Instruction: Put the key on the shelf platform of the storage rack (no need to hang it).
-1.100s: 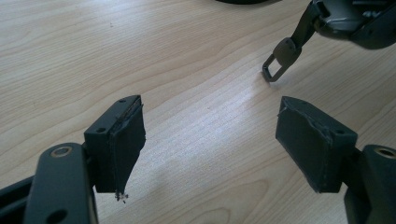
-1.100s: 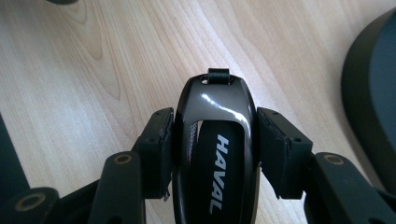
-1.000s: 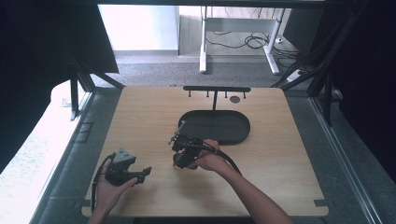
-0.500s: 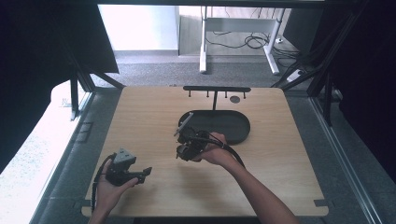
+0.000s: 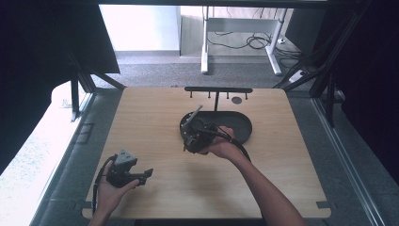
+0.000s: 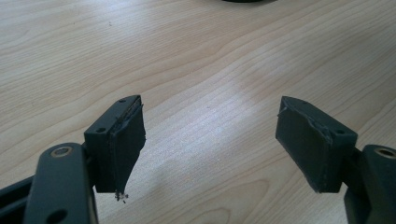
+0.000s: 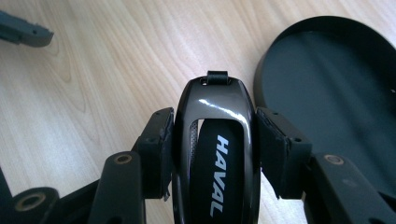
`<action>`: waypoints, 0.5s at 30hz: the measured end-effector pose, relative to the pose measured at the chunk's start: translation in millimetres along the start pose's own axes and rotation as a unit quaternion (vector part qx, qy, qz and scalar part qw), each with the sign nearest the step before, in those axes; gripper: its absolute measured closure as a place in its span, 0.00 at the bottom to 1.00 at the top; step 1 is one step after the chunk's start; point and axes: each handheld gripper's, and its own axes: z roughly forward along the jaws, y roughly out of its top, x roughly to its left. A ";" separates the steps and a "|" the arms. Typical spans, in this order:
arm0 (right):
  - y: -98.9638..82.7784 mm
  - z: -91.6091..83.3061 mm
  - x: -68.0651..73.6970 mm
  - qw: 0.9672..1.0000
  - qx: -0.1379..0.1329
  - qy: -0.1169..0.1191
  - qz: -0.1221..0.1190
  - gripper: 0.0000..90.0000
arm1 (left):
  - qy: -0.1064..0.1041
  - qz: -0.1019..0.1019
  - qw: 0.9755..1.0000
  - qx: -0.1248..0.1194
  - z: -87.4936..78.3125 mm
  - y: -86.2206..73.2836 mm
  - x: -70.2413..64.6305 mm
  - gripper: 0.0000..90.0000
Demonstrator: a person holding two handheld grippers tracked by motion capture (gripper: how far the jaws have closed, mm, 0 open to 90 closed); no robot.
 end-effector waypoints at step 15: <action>1.4 -9.2 -21.1 1.000 -0.003 -0.014 0.008 0.55 | 0.000 -0.003 1.000 -0.001 0.1 -0.1 -0.3 0.27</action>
